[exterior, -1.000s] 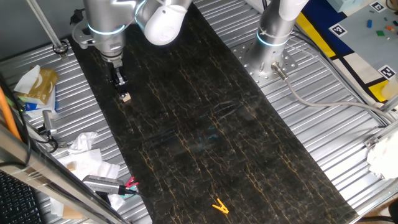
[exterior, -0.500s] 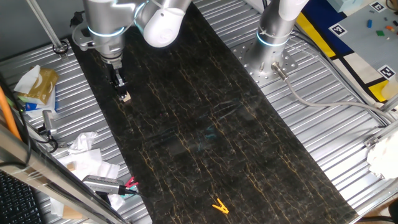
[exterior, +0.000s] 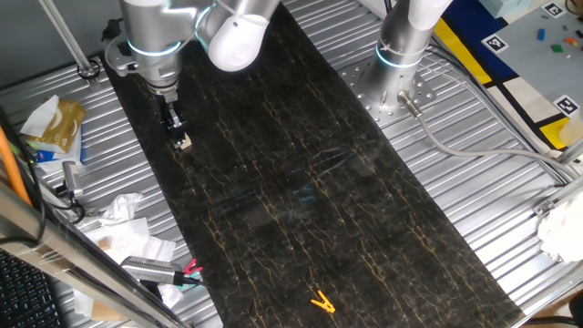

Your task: Hold a small block with the gripper and sweep it from left to right on the table

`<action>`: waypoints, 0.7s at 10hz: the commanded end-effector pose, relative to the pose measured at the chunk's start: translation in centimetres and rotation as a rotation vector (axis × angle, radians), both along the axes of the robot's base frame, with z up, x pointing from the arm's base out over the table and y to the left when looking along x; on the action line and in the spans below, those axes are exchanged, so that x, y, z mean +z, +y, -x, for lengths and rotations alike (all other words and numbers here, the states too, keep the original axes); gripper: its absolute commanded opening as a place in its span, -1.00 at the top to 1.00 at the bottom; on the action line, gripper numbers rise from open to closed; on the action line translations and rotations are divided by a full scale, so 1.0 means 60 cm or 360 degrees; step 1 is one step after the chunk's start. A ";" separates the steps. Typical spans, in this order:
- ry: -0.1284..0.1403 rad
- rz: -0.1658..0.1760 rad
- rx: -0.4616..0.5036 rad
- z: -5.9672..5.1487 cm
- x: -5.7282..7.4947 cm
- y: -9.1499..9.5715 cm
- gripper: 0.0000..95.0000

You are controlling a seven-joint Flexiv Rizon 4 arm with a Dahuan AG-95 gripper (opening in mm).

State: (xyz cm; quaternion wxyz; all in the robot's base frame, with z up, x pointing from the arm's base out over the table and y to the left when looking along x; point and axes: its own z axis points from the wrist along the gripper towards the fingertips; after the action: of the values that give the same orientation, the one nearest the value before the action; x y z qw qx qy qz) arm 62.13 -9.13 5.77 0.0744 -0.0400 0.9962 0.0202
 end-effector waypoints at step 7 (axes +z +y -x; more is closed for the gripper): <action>0.0017 -0.0006 -0.0003 -0.003 -0.012 -0.002 -0.20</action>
State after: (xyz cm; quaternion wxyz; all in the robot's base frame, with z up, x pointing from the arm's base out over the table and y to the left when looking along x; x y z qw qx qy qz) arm 62.32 -9.25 5.06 0.0687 -0.0390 0.9966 0.0223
